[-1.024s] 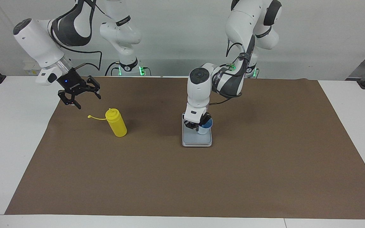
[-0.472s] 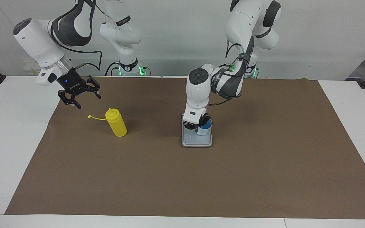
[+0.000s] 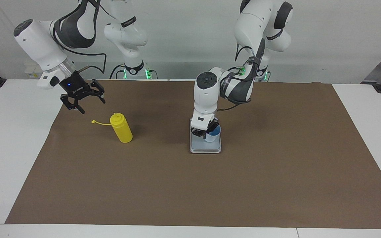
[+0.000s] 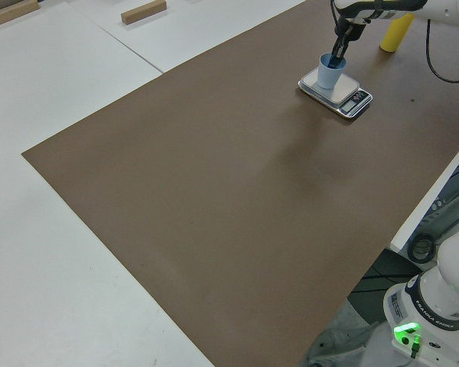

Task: Pour seasoning into cup on scale with both arms
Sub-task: 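Lower the blue cup onto the scale and open the left gripper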

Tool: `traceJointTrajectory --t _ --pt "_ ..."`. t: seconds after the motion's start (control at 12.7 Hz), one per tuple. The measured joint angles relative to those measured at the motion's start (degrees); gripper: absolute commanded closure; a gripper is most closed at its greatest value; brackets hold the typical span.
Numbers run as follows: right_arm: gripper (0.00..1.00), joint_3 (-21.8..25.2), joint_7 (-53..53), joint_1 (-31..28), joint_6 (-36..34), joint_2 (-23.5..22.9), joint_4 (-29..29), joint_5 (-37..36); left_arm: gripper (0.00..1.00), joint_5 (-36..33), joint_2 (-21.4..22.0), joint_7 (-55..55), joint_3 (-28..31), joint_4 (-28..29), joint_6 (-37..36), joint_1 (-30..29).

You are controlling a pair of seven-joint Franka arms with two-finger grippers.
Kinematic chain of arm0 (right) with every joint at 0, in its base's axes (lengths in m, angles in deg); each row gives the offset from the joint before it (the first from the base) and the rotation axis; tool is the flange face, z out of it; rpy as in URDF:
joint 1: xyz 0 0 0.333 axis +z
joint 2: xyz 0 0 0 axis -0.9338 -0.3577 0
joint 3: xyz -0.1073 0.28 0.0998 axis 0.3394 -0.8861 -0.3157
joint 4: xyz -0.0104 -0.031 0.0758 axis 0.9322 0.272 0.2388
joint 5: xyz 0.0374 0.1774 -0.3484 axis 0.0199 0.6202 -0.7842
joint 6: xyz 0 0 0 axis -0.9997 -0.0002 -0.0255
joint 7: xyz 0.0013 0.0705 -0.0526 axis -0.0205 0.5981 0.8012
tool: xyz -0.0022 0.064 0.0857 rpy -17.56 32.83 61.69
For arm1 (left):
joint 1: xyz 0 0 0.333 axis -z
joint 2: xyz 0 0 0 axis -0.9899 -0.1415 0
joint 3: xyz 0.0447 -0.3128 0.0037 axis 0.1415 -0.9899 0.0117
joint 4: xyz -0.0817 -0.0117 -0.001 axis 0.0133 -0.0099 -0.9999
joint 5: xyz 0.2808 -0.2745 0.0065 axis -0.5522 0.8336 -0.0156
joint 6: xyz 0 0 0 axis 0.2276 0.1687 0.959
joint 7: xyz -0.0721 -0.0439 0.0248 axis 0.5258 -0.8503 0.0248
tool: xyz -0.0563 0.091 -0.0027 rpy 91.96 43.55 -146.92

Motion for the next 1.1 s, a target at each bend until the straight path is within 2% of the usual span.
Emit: traceJointTrajectory --t 0.08,0.16,0.31,0.55,0.79,1.1 --pt "0.00 0.0 0.0 0.0 0.0 0.0 0.0 0.0 1.00 0.0 0.0 0.0 0.0 0.0 0.0 0.0" --pt "0.00 0.0 0.0 0.0 0.0 0.0 0.0 0.0 0.95 0.0 0.0 0.0 0.0 0.0 0.0 0.0" --pt "0.00 0.0 0.0 0.0 0.0 0.0 0.0 0.0 0.76 0.0 0.0 0.0 0.0 0.0 0.0 0.0" --pt "0.00 0.0 0.0 0.0 0.0 0.0 0.0 0.0 0.56 0.0 -0.1 0.2 0.0 0.0 0.0 0.0" --pt "0.00 0.0 0.0 0.0 0.0 0.0 0.0 0.0 0.47 0.0 -0.1 0.2 0.1 -0.2 -0.1 0.0" --pt "0.00 0.0 0.0 0.0 0.0 0.0 0.0 0.0 0.45 -0.1 -0.3 0.2 0.2 -1.8 -2.2 0.0"
